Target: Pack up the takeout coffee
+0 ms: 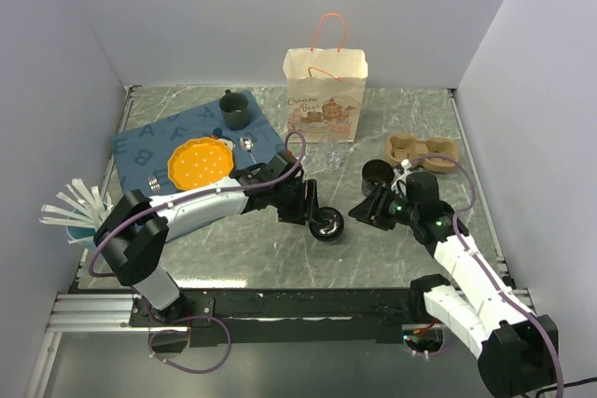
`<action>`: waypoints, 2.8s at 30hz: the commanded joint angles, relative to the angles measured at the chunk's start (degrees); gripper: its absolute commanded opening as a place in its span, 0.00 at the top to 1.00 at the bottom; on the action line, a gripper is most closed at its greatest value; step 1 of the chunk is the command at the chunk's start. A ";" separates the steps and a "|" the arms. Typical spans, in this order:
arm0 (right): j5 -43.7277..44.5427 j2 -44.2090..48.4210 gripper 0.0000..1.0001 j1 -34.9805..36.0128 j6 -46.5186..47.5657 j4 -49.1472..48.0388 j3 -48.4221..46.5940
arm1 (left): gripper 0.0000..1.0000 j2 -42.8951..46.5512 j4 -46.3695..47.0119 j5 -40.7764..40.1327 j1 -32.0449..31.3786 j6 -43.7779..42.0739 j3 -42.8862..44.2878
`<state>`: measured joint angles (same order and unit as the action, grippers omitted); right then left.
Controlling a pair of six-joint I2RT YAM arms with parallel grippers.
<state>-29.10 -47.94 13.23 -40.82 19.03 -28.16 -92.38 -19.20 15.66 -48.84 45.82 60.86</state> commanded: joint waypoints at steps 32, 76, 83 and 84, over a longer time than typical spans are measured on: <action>3.26 1.54 0.56 0.39 4.60 12.16 -10.59 | 0.31 -5.45 -14.11 -4.59 0.24 -8.21 14.11; 37.98 -32.12 0.09 34.84 12.08 35.46 -43.99 | 0.03 28.92 -11.47 -17.24 9.20 -1.61 -14.81; 37.37 -34.14 0.10 35.72 11.20 35.73 -42.94 | 0.03 28.92 -12.00 -17.95 9.81 -2.49 -14.37; 37.28 -34.23 0.10 35.72 10.85 35.64 -42.59 | 0.03 29.01 -12.09 -18.03 9.82 -2.58 -14.37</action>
<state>6.46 -81.52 48.58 -29.08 53.84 -69.43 -64.58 -32.25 -1.32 -39.46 43.72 46.04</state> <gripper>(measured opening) 0.899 0.969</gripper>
